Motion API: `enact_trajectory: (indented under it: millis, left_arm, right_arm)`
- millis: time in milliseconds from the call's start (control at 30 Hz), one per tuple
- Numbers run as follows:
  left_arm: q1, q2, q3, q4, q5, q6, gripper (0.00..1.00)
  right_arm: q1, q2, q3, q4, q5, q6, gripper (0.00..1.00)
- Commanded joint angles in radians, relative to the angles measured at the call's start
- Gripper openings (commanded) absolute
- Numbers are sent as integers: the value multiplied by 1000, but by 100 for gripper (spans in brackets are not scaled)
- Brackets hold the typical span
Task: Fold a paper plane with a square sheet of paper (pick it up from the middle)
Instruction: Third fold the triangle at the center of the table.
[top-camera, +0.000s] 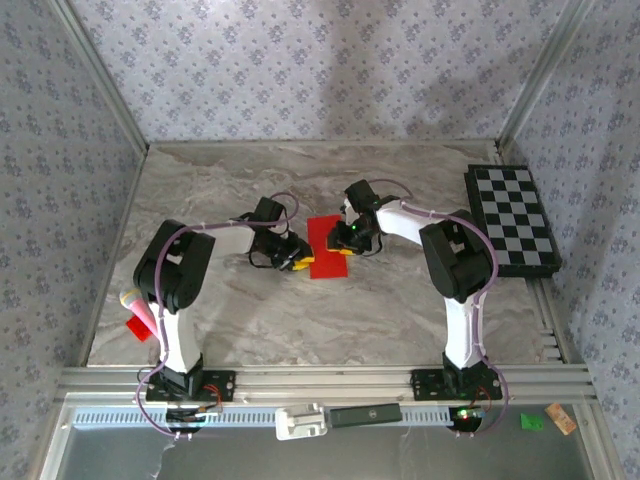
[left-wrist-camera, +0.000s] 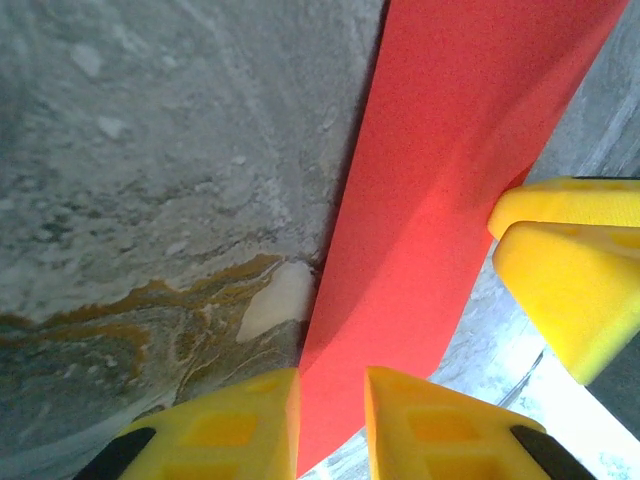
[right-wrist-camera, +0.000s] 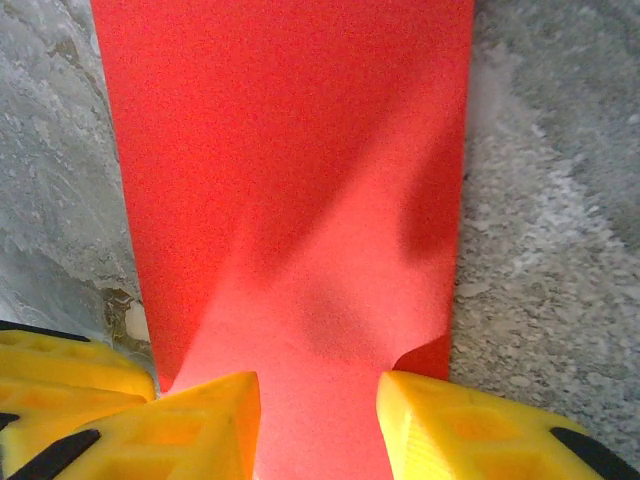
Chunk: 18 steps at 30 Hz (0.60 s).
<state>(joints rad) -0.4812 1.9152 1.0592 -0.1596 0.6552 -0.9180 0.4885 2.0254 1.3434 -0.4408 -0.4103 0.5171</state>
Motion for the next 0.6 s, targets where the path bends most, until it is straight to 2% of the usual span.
enact_trajectory:
  millis: [0,333,467,567]
  left_arm:
    - [-10,25,32,-36,35,28,25]
    - [-12,18,41,-46,44,40,29]
    - [-13,-12,64,-169,-67,98,29]
    - [-20,-25,68,-213,-111,123,30]
  right_arm:
    - [-7,59,-31,-38,33,14,40]
    - [-8,62,-32,-35,28,15,40]
    - [-10,64,-36,-30,32,18,40]
    - [-9,65,-38,-30,33,17,40]
